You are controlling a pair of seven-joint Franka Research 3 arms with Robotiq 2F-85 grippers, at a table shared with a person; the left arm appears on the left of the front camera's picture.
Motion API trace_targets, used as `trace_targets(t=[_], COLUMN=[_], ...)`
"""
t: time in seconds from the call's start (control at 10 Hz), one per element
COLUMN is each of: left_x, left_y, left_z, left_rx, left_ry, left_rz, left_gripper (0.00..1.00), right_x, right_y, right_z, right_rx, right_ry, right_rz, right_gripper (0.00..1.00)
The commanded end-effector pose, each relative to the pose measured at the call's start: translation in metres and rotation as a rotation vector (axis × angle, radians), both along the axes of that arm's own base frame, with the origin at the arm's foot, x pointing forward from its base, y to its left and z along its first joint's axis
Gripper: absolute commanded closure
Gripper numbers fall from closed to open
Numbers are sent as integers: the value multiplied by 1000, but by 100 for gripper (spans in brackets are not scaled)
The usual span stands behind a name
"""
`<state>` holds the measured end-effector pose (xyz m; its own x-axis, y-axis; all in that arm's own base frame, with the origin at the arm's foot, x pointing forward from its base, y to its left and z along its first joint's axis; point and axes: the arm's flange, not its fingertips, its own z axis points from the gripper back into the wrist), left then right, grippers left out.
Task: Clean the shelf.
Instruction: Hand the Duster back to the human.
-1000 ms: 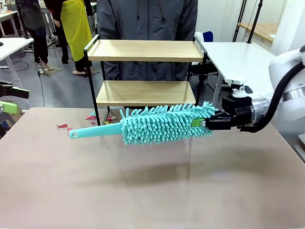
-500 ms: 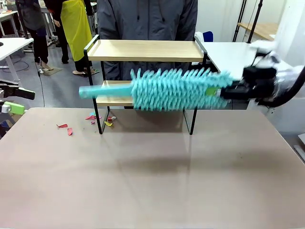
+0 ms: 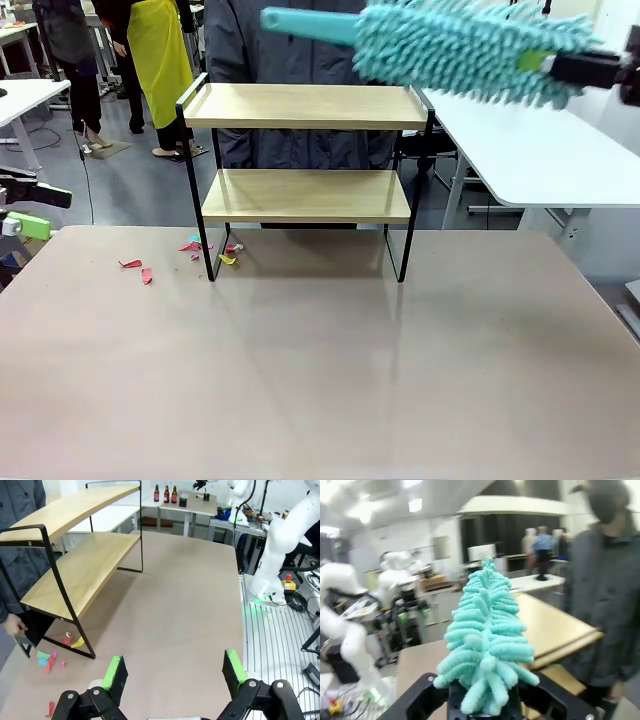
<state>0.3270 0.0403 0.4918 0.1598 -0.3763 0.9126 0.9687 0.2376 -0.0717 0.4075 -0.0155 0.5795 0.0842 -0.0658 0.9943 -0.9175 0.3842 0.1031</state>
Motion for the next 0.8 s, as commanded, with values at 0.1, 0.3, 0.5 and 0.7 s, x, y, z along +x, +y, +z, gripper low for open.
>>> trace_targets(t=[0.1,0.3,0.5,0.7], left_x=[1,1,1,1], left_y=[-2,-2,-2,-2], left_z=[2,2,2,2], left_rx=[-28,-28,-28,-28], left_ry=[-3,-3,-3,-3], left_rz=[3,3,3,3], left_gripper=[0,0,0,0], right_x=[-14,-27,-41,-50], right_y=[-34,-65,-82,-92], right_z=[3,-11,-32,-60], right_rx=[54,44,-2,-48], right_ry=[10,43,72,93], right_rz=[-388,-639,-824,-887], right_gripper=[83,83,83,83])
